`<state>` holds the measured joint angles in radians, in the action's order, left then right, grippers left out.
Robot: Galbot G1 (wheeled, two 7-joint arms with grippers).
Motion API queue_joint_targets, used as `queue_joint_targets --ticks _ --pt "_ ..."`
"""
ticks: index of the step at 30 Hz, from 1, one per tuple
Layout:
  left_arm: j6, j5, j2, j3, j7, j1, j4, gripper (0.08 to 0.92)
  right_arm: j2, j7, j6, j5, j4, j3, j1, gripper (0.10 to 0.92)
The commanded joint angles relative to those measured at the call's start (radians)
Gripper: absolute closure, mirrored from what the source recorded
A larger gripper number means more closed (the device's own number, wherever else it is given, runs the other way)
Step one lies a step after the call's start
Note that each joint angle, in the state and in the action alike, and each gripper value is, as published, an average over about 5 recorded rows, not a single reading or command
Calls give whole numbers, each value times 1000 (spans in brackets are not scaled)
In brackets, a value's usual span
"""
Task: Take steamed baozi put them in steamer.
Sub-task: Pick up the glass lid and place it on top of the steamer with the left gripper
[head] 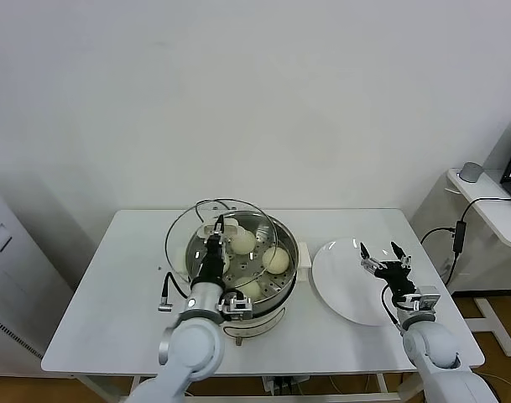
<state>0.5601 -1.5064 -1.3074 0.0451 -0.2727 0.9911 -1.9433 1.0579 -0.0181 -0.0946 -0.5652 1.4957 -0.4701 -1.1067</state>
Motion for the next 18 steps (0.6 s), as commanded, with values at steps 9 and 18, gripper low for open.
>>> queue_joint_targets --ticks 9,18 --pt "17 -67 -68 28 -9 8 51 898 5 -1 -2 5 -8 6 7 203" --pt "27 -66 -105 37 -1 26 42 898 8 -2 -3 9 -13 6 6 203"
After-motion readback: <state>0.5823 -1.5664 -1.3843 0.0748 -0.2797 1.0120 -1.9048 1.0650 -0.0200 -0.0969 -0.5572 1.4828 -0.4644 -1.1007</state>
